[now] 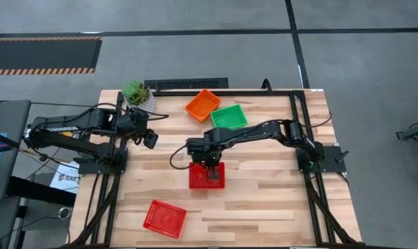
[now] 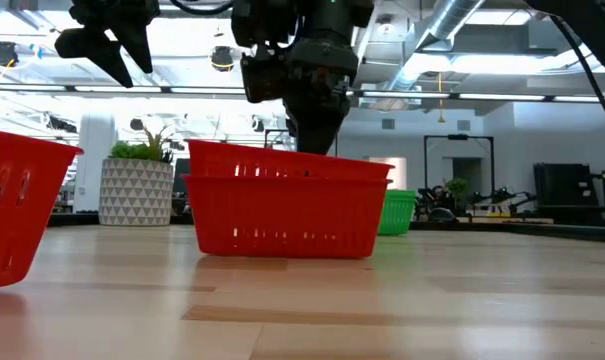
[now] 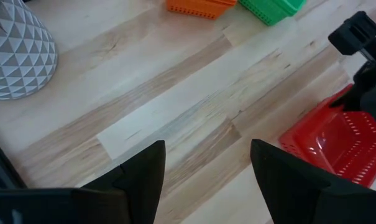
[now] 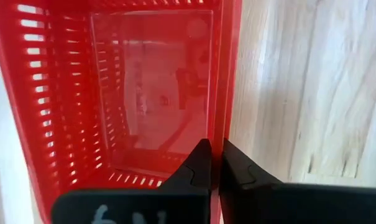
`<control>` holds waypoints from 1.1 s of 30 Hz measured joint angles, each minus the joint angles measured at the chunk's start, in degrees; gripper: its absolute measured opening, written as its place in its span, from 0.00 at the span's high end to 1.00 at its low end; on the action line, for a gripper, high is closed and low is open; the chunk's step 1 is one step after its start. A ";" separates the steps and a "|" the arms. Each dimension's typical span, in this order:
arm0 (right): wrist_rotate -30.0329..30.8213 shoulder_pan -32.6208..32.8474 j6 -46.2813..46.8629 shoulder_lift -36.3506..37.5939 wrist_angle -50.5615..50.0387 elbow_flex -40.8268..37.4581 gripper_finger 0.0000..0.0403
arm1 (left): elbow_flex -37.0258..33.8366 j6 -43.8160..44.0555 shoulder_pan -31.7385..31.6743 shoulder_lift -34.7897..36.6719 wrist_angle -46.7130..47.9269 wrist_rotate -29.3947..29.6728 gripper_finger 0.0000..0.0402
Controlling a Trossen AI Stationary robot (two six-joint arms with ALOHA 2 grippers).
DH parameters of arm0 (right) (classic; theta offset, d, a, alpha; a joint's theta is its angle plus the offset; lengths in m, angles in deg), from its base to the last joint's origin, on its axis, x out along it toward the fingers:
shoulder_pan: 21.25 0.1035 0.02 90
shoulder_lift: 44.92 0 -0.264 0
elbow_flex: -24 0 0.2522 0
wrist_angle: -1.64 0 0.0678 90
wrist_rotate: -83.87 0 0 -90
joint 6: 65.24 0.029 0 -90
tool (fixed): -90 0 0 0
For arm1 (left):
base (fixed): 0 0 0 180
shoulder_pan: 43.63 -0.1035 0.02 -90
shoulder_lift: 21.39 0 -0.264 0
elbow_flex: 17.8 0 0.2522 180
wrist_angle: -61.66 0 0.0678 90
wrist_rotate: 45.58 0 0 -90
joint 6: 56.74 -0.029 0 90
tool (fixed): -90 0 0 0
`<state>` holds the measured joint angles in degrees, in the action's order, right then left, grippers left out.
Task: Stack baskets by color
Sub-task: Stack the right red bin on the top red bin
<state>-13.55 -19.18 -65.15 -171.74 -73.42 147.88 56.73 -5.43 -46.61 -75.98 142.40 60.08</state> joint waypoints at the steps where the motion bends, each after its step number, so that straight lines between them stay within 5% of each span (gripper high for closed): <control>1: 0.01 -0.09 -0.01 0.00 0.59 -0.37 0.95 | 0.00 -0.30 0.00 0.00 -0.02 0.00 0.44; 33: 7.83 -16.90 7.43 0.13 3.46 -1.28 0.94 | -0.02 -0.66 0.00 0.00 0.00 1.66 0.44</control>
<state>-5.72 -36.08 -57.73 -171.61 -69.96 146.60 56.71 -6.09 -46.61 -75.98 142.40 61.74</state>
